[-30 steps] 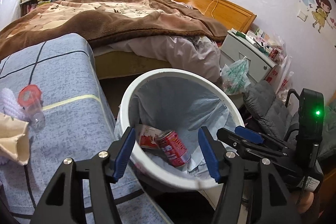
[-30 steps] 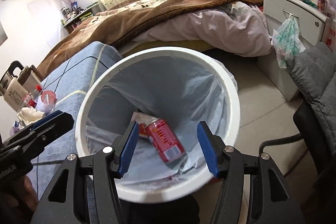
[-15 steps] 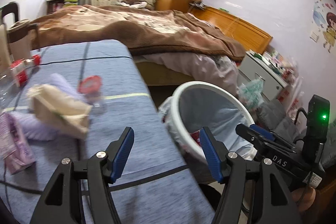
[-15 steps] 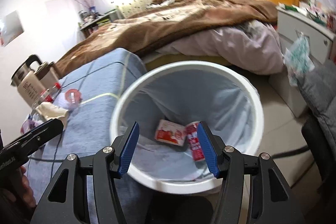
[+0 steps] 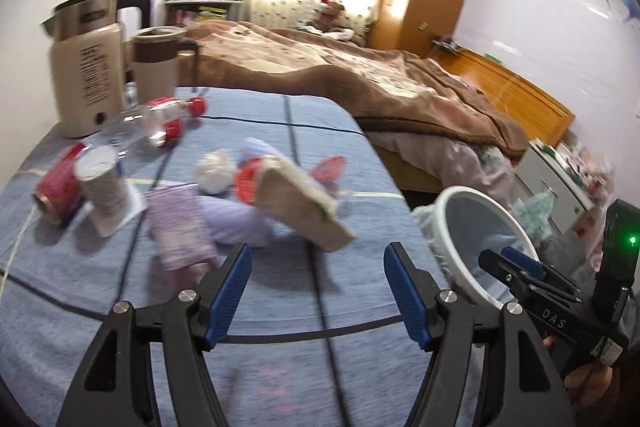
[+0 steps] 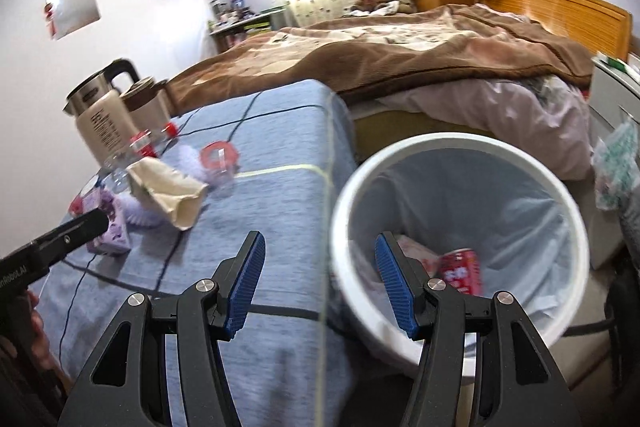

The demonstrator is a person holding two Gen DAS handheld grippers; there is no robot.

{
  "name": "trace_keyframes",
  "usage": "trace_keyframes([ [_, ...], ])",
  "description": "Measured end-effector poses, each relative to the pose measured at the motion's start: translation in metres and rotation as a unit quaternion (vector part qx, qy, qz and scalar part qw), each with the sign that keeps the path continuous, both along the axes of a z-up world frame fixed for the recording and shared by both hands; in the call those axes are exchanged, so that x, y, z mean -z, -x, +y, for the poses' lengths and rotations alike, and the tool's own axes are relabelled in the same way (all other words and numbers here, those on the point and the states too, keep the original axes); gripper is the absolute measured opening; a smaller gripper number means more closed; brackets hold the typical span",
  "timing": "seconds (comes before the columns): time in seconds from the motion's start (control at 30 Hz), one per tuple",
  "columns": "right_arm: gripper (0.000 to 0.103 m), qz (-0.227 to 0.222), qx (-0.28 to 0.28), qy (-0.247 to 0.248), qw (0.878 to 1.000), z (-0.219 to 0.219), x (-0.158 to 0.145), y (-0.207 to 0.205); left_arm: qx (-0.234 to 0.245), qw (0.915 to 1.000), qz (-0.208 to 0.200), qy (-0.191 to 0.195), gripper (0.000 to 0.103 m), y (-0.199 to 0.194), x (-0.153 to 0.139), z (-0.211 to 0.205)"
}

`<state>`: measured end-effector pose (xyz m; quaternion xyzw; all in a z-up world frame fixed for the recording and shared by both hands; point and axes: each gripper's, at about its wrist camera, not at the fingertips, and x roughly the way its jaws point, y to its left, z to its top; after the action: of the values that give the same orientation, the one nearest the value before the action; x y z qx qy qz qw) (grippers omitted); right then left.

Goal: Collect trash
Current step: 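Return to the bed and grasp the purple carton with the left tool, then grasp the beige cloth bag with the right tool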

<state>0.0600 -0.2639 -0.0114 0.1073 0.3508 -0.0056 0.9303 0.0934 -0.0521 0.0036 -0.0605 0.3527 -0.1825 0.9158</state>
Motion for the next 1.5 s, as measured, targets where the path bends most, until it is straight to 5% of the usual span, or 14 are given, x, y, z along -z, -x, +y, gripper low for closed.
trace_keyframes([
  [0.47,0.058,0.011,-0.057,0.011,0.998,0.047,0.003,-0.025,-0.078,0.9962,0.039,-0.002,0.073,-0.021,0.028,0.053],
  [0.73,0.058,0.013,-0.088,0.021,0.996,0.070,0.002,-0.040,-0.079,0.9955,0.051,0.010,0.072,-0.036,0.040,0.056],
  [1.07,0.058,0.011,-0.147,0.023,0.989,0.104,0.002,-0.059,-0.067,0.9955,0.064,0.019,0.041,-0.042,0.047,0.070],
  [1.43,0.058,-0.012,-0.190,0.041,0.981,0.131,0.004,-0.077,-0.079,0.9950,0.056,0.022,0.039,-0.039,0.045,0.090],
  [1.5,0.049,-0.006,-0.188,0.045,0.981,0.133,0.007,-0.081,-0.080,0.9947,0.060,0.021,0.039,-0.040,0.046,0.092],
])
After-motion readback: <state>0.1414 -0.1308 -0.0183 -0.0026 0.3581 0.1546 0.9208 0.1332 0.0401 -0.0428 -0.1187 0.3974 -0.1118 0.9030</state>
